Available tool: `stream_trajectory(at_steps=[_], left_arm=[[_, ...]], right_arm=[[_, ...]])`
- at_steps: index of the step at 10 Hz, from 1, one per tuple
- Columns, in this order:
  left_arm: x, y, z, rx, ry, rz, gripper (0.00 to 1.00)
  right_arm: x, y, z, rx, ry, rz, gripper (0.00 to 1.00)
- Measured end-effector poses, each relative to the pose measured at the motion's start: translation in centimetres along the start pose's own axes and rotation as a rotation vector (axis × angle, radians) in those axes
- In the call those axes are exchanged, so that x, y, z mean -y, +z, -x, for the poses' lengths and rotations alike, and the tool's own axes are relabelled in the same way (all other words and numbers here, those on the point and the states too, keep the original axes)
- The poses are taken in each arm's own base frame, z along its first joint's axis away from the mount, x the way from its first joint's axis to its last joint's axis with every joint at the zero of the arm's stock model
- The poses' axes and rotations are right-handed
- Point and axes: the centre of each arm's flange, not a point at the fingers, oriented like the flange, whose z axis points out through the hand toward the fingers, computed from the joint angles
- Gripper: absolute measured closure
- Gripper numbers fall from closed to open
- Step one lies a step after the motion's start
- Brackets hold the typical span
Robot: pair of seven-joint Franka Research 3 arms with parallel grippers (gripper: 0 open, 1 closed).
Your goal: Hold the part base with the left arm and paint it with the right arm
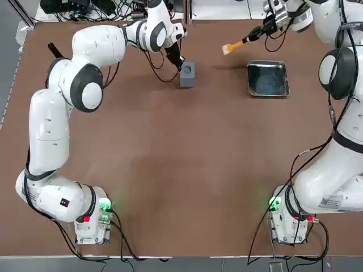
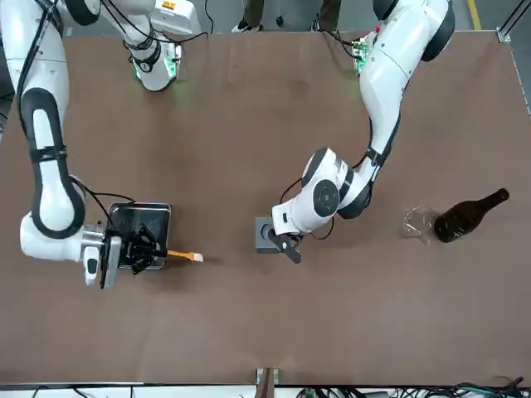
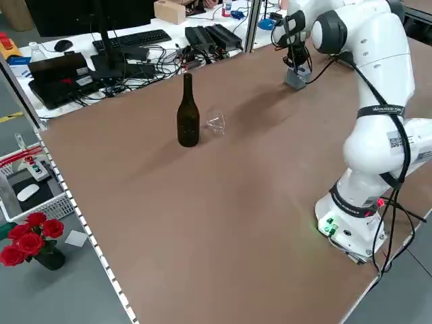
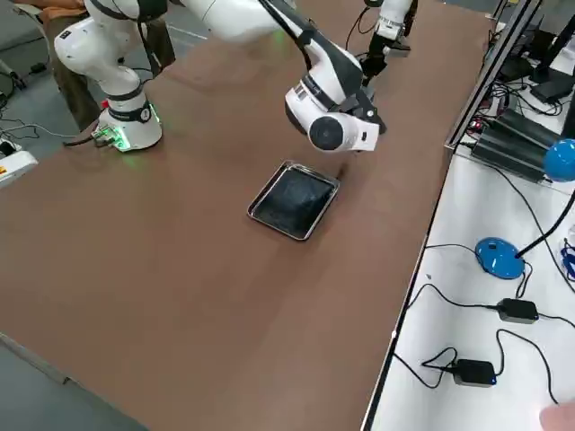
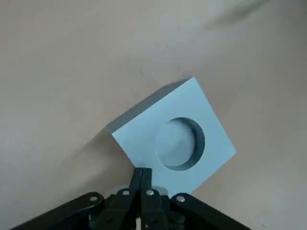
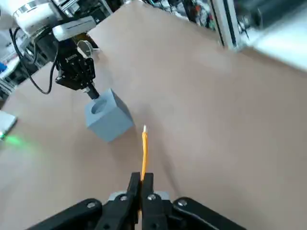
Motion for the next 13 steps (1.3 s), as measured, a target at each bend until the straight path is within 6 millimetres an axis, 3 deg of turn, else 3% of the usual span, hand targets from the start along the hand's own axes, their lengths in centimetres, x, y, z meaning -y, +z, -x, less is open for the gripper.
stream_trajectory(at_steps=[2,6,8,13], left_arm=[[0.0,0.0,0.0,0.0,0.0,0.0,0.97],[0.0,0.0,0.0,0.0,0.0,0.0,0.97],[0.0,0.0,0.0,0.0,0.0,0.0,0.97],[0.0,0.0,0.0,0.0,0.0,0.0,0.97]], right_arm=[[0.3,3.8,-0.5,-0.081,-0.154,-0.001,0.96],[-0.2,12.7,5.0,-0.264,-0.316,-0.037,0.96],[0.0,14.5,6.1,-0.279,-0.329,-0.056,0.96],[2.4,17.9,6.1,-0.278,-0.321,-0.118,0.96]])
